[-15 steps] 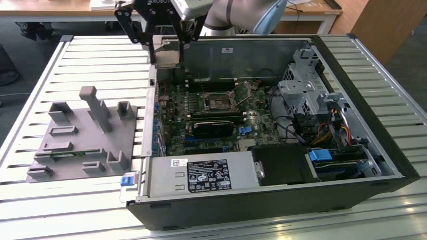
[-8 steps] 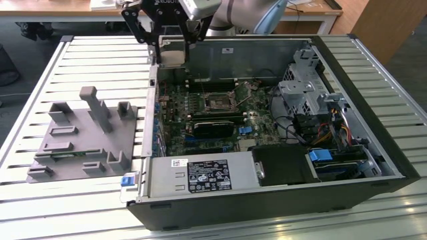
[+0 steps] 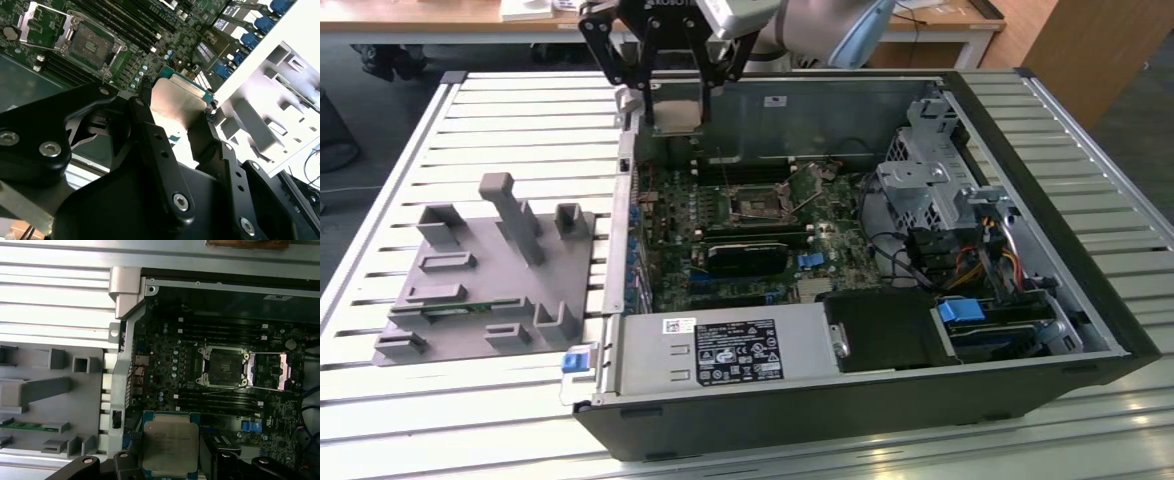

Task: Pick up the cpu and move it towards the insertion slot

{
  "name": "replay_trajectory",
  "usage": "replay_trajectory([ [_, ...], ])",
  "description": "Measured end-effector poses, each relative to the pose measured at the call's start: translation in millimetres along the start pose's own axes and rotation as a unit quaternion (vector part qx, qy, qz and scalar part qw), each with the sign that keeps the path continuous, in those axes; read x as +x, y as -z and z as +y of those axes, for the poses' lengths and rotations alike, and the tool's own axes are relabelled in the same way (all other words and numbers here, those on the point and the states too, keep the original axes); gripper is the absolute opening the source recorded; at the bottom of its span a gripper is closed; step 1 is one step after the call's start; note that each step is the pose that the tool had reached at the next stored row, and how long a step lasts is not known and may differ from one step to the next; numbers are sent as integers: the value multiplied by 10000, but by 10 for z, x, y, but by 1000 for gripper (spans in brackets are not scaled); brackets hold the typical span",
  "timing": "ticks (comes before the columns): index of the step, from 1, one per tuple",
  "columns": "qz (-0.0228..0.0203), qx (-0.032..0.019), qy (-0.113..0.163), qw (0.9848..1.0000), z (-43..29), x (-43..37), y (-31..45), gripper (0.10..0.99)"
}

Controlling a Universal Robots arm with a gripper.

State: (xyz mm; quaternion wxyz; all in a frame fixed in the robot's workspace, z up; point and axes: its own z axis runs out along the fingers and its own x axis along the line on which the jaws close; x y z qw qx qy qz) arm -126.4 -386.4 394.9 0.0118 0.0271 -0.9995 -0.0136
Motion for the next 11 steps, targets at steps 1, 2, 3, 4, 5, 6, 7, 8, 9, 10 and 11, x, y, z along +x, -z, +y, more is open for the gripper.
replay_trajectory([
  [1,1,0,0,10000,2,-15,1,541],
  [2,1,0,0,10000,3,-30,1,541],
  [3,1,1,0,10000,6,-45,1,541],
  [4,2,0,0,10000,9,-59,1,541],
  [5,2,0,0,10000,13,-75,2,541],
  [6,2,1,0,10000,17,-90,2,541],
  [7,2,1,0,10000,23,-107,2,541],
  [8,2,0,0,10000,29,-126,2,541],
  [9,3,0,0,10000,36,-142,2,541],
  [10,2,0,0,10000,44,-158,2,541],
  [11,3,0,0,10000,62,-191,2,541],
])
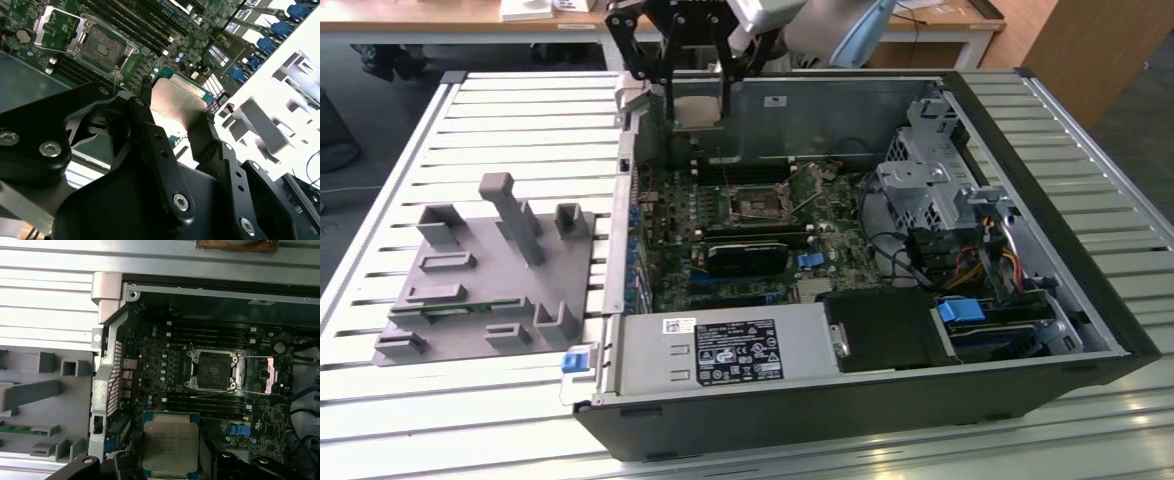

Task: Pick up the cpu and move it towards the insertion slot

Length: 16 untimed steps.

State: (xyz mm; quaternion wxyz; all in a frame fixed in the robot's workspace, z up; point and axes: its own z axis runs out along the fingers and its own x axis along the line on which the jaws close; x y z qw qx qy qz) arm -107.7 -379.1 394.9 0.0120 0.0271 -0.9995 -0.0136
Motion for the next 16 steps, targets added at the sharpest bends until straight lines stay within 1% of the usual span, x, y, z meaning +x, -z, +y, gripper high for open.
replay_trajectory([
  [1,0,0,0,10000,24,-31,-1,541],
  [6,0,0,-1,10000,105,-91,-5,541],
  [11,0,0,0,10000,217,-143,-14,541],
  [16,0,0,1,10000,332,-222,-29,541],
])
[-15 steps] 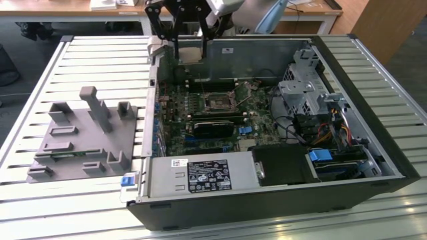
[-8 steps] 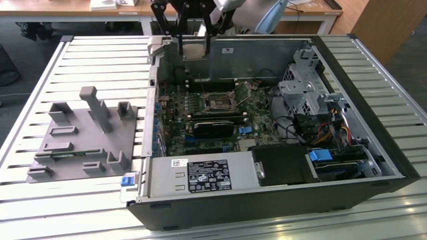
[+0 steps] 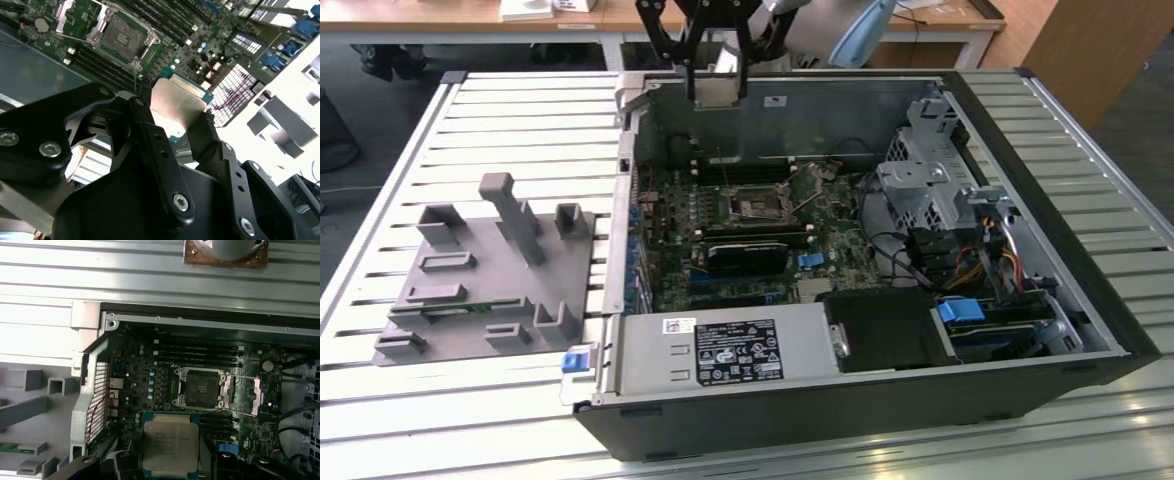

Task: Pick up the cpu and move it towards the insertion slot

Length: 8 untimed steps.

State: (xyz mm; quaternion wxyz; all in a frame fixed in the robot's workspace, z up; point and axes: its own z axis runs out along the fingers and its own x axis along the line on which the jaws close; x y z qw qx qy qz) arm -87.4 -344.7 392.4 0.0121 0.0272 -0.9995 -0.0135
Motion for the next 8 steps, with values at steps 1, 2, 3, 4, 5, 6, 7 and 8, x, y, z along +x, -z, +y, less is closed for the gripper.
replay_trajectory([
  [1,0,0,0,10000,17,-17,-3,541],
  [2,0,0,-1,10000,30,-32,-5,541],
  [3,-1,-1,-1,10000,43,-46,-7,541],
  [4,-1,-1,-2,10000,51,-60,-9,541],
  [5,0,-1,-3,10000,59,-75,-10,541],
  [6,0,-1,-3,10000,68,-90,-12,541],
  [7,0,-1,-4,10000,77,-108,-14,541],
  [8,0,-1,-5,10000,86,-127,-16,541],
])
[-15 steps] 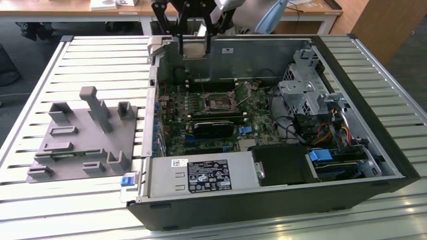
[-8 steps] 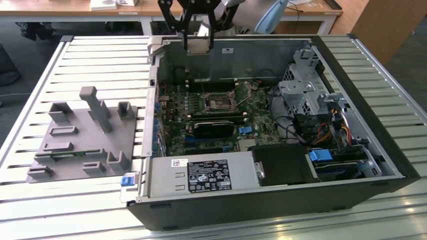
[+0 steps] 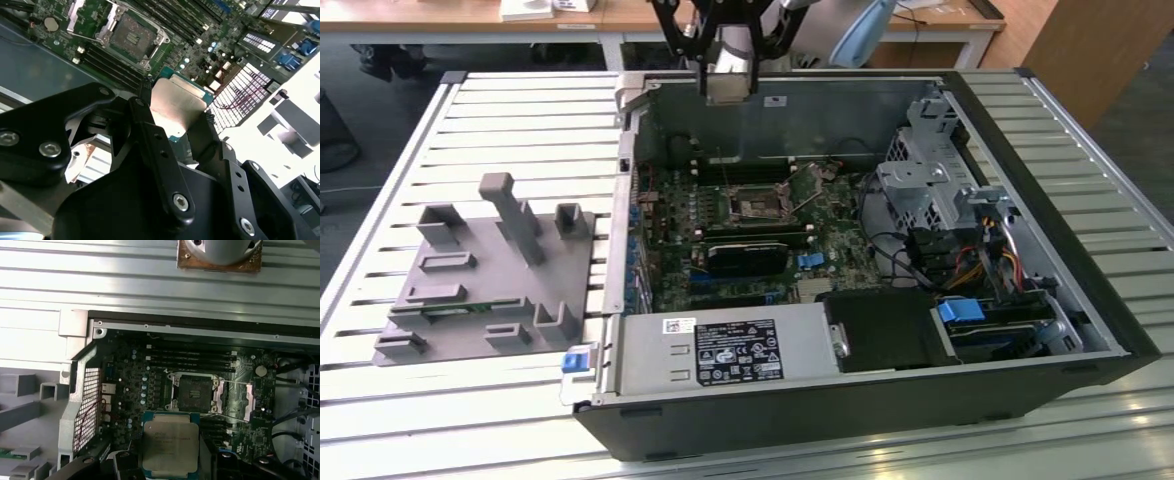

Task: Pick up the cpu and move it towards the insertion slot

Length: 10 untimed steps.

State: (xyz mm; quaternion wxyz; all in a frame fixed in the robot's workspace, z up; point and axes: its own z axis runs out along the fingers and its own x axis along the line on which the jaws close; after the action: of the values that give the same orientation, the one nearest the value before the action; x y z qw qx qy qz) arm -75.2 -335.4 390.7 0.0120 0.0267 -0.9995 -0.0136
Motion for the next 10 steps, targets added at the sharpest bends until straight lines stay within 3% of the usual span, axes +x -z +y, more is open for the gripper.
replay_trajectory([
  [10,0,0,-11,10000,26,-229,-16,541],
])
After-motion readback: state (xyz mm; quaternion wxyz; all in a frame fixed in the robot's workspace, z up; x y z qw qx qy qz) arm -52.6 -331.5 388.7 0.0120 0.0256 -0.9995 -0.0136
